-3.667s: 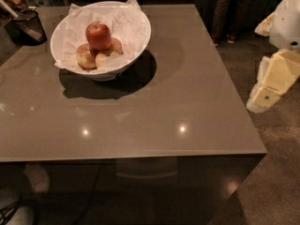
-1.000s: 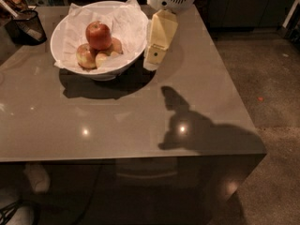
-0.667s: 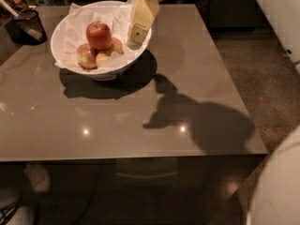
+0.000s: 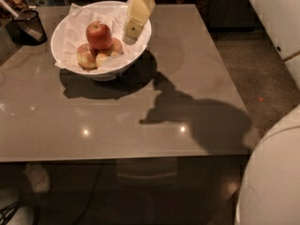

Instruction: Pick apple from white bowl

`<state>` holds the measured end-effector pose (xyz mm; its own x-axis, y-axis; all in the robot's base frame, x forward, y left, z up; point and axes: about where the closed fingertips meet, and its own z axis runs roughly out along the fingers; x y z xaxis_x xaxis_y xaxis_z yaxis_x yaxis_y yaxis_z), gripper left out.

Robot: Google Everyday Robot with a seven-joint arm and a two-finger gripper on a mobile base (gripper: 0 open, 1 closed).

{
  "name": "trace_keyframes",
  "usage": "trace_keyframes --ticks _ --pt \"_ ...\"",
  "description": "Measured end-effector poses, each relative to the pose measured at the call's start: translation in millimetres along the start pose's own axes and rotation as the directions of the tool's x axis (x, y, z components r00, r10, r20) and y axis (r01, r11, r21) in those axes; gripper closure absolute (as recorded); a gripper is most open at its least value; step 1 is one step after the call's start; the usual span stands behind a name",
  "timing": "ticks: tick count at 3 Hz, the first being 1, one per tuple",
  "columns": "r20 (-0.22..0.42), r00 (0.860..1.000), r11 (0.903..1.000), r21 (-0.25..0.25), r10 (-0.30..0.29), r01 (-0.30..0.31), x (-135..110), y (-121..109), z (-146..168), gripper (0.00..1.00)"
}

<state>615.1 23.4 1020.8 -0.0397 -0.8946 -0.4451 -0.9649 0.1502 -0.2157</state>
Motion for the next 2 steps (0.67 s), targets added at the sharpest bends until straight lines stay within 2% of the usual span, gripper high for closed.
trace_keyframes --ticks 1,2 --pt "0.0 1.0 1.0 0.0 0.0 0.0 0.0 -0.1 0.1 0.0" --pt "0.001 1.0 0.9994 -0.025 -0.023 0.023 -17.3 -3.5 12.5 0.0"
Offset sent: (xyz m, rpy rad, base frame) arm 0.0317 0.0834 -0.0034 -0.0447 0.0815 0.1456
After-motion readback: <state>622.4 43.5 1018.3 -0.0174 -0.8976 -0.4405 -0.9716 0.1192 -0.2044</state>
